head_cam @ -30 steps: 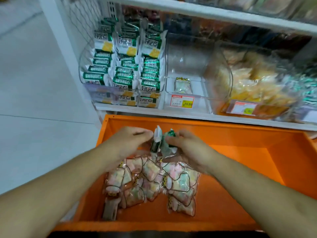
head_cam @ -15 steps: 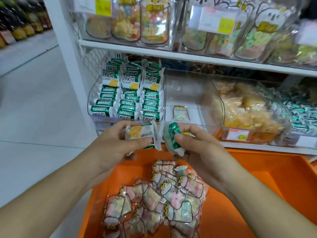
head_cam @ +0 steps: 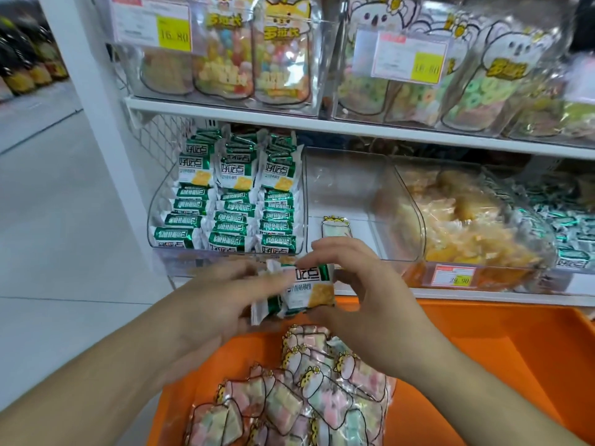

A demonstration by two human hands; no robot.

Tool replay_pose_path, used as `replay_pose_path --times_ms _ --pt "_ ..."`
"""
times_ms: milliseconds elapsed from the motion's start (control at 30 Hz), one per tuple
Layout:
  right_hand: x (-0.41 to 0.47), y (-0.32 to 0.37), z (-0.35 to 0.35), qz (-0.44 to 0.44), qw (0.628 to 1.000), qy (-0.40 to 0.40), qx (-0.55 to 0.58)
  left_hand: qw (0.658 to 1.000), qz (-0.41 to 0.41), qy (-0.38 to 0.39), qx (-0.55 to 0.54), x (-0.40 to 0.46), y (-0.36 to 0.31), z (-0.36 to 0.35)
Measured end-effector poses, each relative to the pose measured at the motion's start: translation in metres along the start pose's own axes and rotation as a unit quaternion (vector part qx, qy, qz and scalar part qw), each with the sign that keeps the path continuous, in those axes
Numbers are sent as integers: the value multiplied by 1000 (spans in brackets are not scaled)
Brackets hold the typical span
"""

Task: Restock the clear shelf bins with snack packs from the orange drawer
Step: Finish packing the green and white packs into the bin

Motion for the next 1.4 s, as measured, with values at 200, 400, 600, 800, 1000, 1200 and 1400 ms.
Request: replay_pose_path --times_ms 200,400,600,800,1000,1200,1400 --pt "-2 -8 -5 -33 995 57 70 997 -33 -16 67 -2 -5 8" --pt "3 -21 -6 -79 991 -6 111 994 -66 -51 75 -6 -16 18" --pt "37 -8 11 -79 991 -91 57 989 -107 -104 -7 4 -47 50" --pt "132 7 25 -36 985 -153 -77 970 -147 -186 -45 10 -73 93" --pt "179 -7 21 -60 972 -151 -172 967 -157 -195 -56 18 -73 110" --pt "187 -24 10 -75 963 -166 -200 969 -155 -192 -16 26 -72 106" --pt "186 -29 10 -98 954 -175 -225 965 -162 -203 31 25 -77 104"
Point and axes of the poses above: each hand's wrist, its own x-axis towards the middle knuckle, its own z-axis out of the back of the hand, y = z × x, the point moved 10 cm from there along x, towards the middle knuckle, and after that the axes turned 7 degrees about -x, right-handed, at the moved point
